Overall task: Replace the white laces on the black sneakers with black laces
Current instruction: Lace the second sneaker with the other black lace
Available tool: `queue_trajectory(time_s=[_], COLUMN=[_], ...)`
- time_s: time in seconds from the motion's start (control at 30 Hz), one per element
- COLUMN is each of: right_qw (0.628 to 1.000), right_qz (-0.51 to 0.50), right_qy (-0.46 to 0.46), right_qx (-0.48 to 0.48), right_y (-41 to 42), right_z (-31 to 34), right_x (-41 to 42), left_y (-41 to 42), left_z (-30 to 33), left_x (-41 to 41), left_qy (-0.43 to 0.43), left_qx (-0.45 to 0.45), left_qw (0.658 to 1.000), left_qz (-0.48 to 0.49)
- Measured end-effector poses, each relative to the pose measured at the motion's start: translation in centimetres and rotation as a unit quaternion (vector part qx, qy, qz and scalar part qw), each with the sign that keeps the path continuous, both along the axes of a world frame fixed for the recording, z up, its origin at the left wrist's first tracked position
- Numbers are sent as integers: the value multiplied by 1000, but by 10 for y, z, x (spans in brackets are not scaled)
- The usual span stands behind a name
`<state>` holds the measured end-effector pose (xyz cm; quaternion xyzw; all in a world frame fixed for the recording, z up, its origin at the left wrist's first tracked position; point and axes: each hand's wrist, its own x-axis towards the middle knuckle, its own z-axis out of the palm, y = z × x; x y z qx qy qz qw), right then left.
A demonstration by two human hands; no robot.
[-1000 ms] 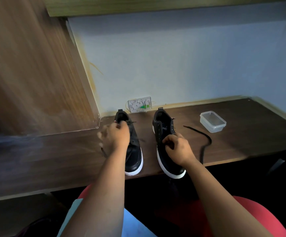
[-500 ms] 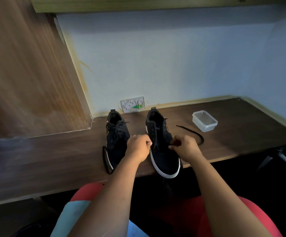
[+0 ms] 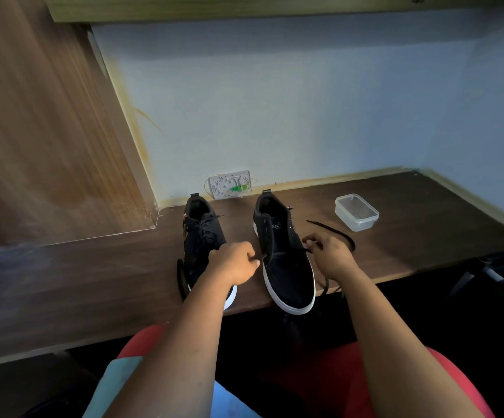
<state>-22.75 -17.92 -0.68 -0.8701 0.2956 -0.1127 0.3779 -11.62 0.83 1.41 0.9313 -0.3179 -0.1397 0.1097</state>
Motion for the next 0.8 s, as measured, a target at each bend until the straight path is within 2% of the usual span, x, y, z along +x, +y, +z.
queue_trajectory(time_s=[0.17,0.4,0.5,0.67,0.77,0.8], right_qw=[998,989,992,998,1000,1000], right_qz=[34,45,41,51,12,6], right_qy=[-15,-47,-65,12,-16,-21], right_qx=[-45,-134,-104,-40,-3,10], right_y=[6,5,4,-14,-15,-13], right_z=[-3,-5,-3,1,4,5], right_x=[0,2,1,-7,-9,-7], left_y=[-19,-23,-22,-22,-22,-22], left_z=[-6,-11,-11,-11,-14,-15], left_x=[-14,-13,-11,-9,-9,-8], left_qy=[37,160,211,261,267,236], left_qx=[-104,-206,-238,-287,-300,-303], left_qw=[993,958,937,901,894,904], left_qz=[34,118,144,193,197,186])
